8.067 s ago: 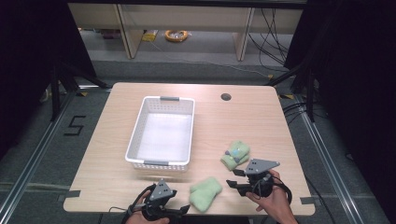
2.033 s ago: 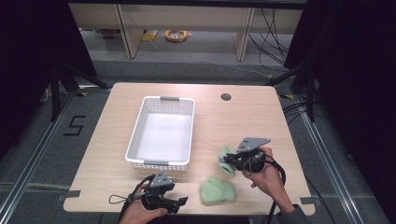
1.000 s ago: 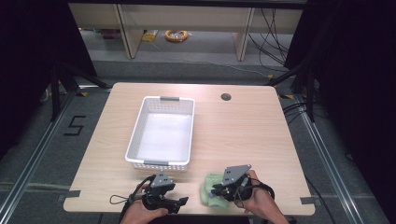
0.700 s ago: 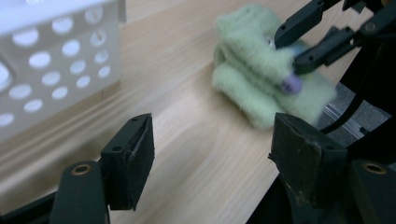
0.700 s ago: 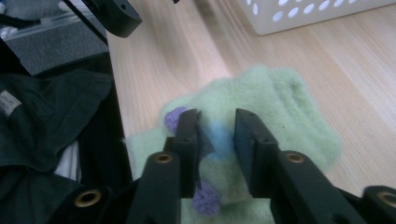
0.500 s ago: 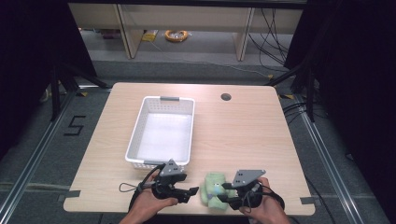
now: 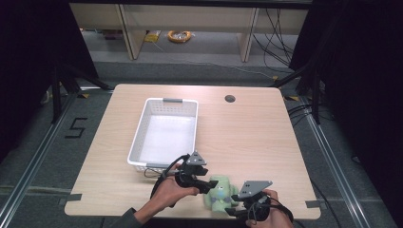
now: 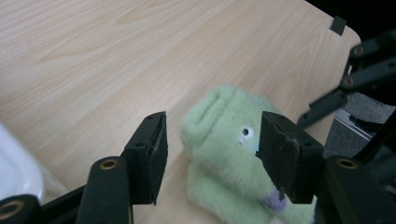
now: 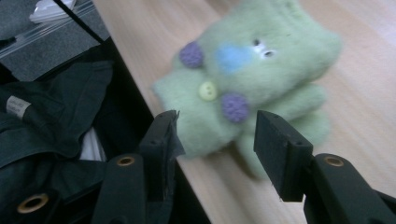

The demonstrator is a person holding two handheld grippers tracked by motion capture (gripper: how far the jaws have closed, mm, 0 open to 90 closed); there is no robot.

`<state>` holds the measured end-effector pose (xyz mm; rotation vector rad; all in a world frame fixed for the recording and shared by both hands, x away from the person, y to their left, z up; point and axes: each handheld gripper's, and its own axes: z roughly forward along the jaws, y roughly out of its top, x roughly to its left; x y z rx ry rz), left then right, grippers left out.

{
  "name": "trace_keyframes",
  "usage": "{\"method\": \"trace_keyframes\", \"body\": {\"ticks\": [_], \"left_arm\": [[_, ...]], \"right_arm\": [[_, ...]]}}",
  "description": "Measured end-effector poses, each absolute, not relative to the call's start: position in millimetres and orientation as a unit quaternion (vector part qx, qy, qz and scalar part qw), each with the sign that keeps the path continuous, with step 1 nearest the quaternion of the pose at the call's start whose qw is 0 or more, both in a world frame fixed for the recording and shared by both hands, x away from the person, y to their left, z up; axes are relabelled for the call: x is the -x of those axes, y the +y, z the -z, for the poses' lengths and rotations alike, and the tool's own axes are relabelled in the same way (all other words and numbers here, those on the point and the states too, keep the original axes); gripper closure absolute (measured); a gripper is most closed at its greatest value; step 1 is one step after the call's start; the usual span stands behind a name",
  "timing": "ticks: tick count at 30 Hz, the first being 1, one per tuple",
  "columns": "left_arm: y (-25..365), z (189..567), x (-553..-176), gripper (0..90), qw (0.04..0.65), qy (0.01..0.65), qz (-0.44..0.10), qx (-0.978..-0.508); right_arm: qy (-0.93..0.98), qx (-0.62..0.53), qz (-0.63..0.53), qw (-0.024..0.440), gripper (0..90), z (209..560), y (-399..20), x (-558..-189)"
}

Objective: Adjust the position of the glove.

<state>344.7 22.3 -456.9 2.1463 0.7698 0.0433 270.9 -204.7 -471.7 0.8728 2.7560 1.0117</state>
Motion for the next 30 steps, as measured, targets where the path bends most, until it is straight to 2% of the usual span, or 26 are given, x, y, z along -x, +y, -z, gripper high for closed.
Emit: {"method": "trace_keyframes", "body": {"ticks": [5,6,7,8,9,12,14,16,17,18,20,23,30], "left_arm": [[14,463,-354,42.8,0.412,0.299,0.006,-0.861],[16,464,-358,42.8,0.397,0.278,0.008,-0.874],[14,465,-357,42.9,0.390,0.292,0.012,-0.873],[12,468,-357,42.5,0.395,0.305,0.021,-0.866],[14,469,-358,42.0,0.377,0.294,0.025,-0.878],[16,474,-361,42.4,0.373,0.283,0.033,-0.883],[13,478,-358,47.6,0.384,0.299,0.045,-0.872],[16,479,-359,50.8,0.379,0.289,0.044,-0.878],[16,479,-358,56.8,0.376,0.288,0.048,-0.879],[17,479,-358,56.8,0.378,0.289,0.046,-0.878],[17,479,-355,65.1,0.388,0.299,0.044,-0.871],[22,477,-354,74.1,0.378,0.285,0.041,-0.880],[29,464,-342,77.0,0.413,0.300,0.029,-0.860]], "right_arm": [[0.907,-0.278,-0.312,0.059,45.1,479,-194,-267],[0.907,-0.278,-0.310,0.064,44.7,480,-194,-267],[0.909,-0.266,-0.313,0.072,43.0,483,-193,-269],[0.904,-0.289,-0.309,0.062,42.8,483,-192,-267],[0.905,-0.298,-0.300,0.054,43.9,483,-192,-266],[0.903,-0.313,-0.289,0.054,50.8,483,-191,-264],[0.906,-0.307,-0.287,0.058,58.5,483,-192,-265],[0.909,-0.302,-0.283,0.053,64.0,485,-192,-266],[0.914,-0.274,-0.292,0.065,71.6,488,-195,-270],[0.914,-0.274,-0.292,0.065,71.6,488,-195,-270],[0.912,-0.280,-0.294,0.053,78.4,486,-195,-269],[0.910,-0.280,-0.301,0.055,81.5,486,-196,-268],[0.912,-0.246,-0.321,0.077,82.2,470,-204,-271]]}}
